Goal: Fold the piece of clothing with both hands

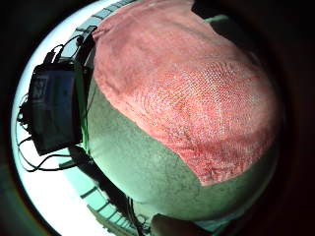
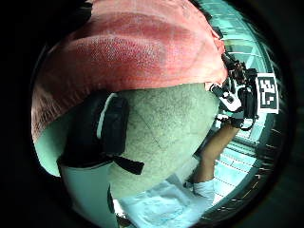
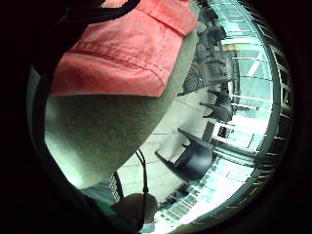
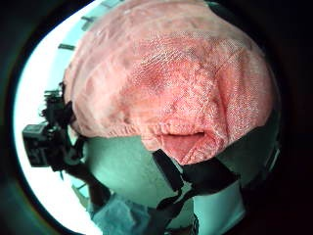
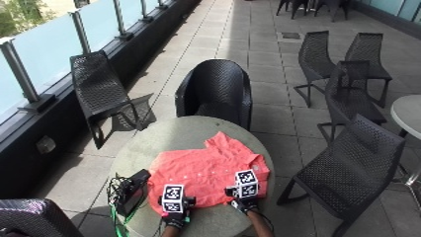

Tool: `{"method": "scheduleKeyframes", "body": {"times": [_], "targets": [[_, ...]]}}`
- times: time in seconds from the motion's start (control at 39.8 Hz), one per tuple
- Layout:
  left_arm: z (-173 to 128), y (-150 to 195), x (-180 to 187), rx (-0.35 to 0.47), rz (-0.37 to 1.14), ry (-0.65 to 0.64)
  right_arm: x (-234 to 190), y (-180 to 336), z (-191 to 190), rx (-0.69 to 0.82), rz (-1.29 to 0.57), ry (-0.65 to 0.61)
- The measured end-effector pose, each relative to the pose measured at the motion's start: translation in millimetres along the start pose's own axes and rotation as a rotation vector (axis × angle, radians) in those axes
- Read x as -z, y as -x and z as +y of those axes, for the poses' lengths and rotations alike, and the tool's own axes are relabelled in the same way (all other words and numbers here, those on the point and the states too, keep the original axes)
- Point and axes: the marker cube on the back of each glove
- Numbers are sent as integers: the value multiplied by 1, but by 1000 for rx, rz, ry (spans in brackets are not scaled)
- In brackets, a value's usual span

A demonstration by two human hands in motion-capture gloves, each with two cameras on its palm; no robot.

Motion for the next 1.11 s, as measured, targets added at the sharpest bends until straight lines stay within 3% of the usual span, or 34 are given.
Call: {"method": "scheduleKeyframes", "body": {"times": [0.1,0.25,0.35,0.53,0.68,0.85,0.98,1.06,1.11], "targets": [[-6,0,6,0,-73,-148,-4,1,-1,38,-58,-30],[-18,5,15,-19,-175,-295,-48,-11,-56,63,-115,-268],[2,2,38,-24,-153,-251,-41,-11,-50,101,-61,-232],[45,-3,88,-92,-189,-49,8,-9,-15,229,2,-31],[52,-1,132,-124,-185,2,68,-11,-14,304,-54,44],[8,8,171,-10,-133,-182,115,-13,-68,188,-113,-93],[-48,20,169,87,-131,-325,131,-4,-97,66,-3,-131],[-86,28,152,113,-148,-323,143,5,-104,-8,117,-151],[-95,31,148,133,-164,-289,137,10,-124,-27,179,-191]]}}
